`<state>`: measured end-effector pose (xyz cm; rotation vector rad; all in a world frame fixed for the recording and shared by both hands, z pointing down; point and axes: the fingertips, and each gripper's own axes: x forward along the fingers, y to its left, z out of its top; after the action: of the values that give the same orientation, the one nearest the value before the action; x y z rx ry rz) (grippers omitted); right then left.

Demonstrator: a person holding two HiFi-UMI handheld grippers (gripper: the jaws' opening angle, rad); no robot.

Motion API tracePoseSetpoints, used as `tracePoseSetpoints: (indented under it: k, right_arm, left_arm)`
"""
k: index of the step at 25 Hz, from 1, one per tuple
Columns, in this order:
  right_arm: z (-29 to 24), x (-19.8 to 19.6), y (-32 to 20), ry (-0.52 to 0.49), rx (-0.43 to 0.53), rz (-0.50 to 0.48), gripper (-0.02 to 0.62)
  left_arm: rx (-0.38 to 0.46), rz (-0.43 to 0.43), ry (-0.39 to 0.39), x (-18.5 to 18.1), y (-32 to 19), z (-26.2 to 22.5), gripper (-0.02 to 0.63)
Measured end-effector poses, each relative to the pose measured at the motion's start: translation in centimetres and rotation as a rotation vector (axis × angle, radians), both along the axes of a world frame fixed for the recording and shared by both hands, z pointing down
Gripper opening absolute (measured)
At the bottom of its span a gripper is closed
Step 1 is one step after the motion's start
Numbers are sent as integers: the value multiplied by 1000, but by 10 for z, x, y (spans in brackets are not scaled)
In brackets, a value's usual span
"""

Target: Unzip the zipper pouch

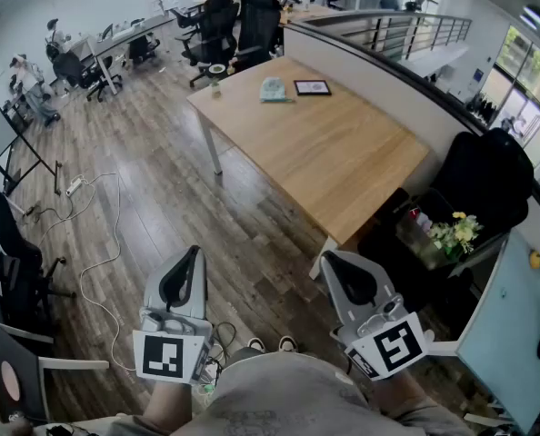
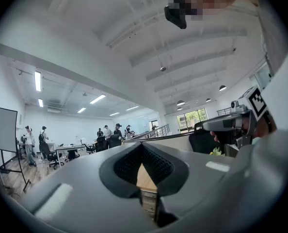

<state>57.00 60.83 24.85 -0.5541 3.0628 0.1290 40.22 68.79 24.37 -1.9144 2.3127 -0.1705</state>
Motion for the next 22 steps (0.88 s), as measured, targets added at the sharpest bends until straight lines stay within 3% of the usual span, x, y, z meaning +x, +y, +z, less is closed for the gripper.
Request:
tracePoseSetpoints:
  k: [5,18,20,22]
  right_arm:
    - [0,-5,-10,-1,3,22,11]
    - [10,-3,-38,-3,-11,21,11]
    - [9,1,-44,-31,-29,24,14]
    - [8,6,-52,-70,-54,29,91]
  left_arm:
    - [-38,9,19,-2,-4,11,0]
    - [-31,9,38,2,-28,16,2]
    - [-21,2,46,2,-32,15,22]
    - [-6,-16,53,2,-38,13,125]
